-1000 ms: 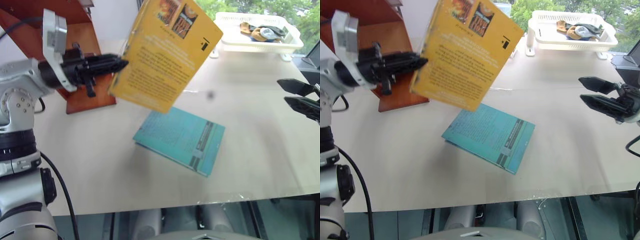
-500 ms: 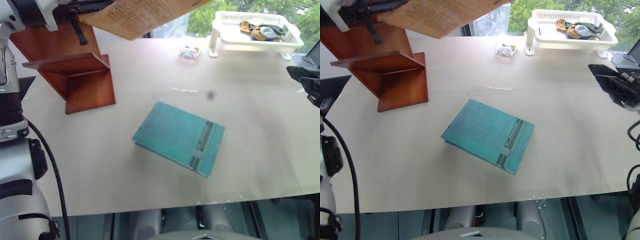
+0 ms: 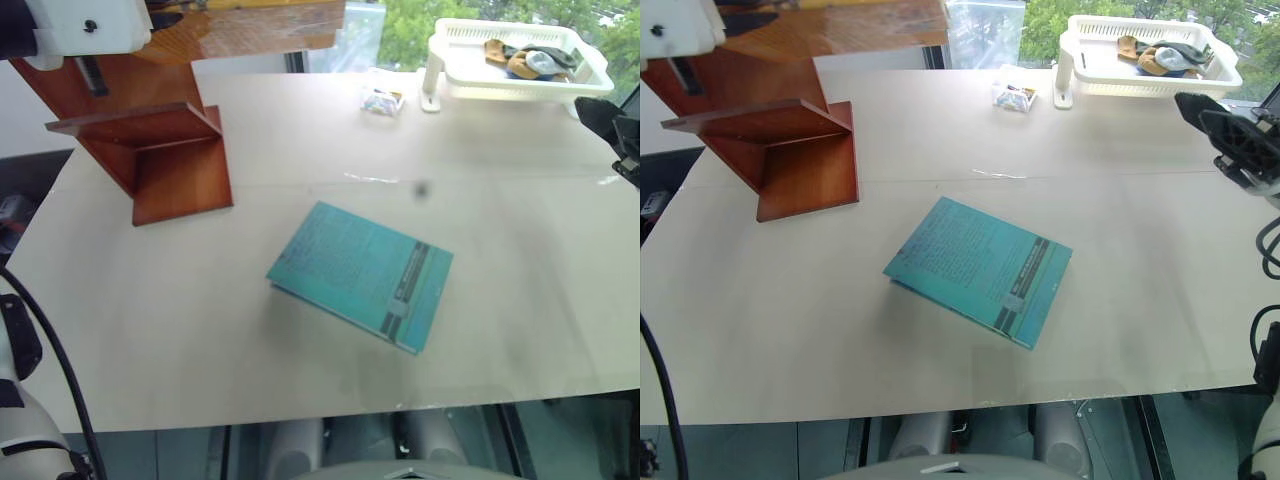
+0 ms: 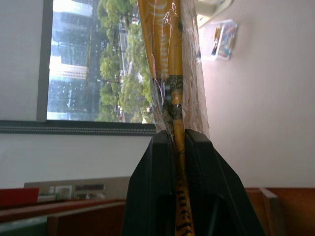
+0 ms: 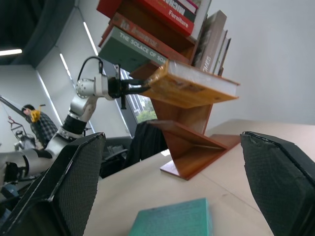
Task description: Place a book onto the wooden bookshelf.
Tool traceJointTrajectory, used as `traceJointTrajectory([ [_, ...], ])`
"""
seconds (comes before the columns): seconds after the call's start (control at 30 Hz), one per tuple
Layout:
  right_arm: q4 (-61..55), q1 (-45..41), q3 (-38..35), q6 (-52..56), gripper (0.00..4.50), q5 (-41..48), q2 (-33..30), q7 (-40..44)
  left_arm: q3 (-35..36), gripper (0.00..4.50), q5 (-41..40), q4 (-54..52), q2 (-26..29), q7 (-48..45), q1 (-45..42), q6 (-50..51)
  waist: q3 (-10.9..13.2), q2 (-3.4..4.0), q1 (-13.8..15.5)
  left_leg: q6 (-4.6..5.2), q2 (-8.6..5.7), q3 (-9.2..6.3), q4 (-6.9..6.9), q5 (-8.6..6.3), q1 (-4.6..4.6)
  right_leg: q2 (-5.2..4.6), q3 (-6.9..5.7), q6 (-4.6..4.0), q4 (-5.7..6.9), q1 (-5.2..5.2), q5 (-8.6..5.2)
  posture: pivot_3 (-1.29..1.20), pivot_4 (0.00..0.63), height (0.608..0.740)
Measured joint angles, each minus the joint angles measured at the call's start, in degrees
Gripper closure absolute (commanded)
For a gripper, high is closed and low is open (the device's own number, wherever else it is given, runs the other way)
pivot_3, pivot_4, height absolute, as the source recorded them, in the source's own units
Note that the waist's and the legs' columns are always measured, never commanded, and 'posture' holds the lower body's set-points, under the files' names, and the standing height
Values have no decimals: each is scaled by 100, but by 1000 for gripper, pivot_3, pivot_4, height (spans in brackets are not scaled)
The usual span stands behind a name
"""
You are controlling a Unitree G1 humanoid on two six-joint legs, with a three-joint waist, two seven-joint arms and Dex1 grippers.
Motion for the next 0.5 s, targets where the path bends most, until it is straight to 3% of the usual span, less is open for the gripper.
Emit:
traceJointTrajectory([
  [0.5, 383, -390, 360, -156, 0, 182, 193, 11, 89, 4490, 207, -166, 614, -142, 695, 646, 1, 2, -9, 1, 3, 2, 1, 0, -2, 0, 0, 0, 3, -4, 0, 0, 150, 740],
])
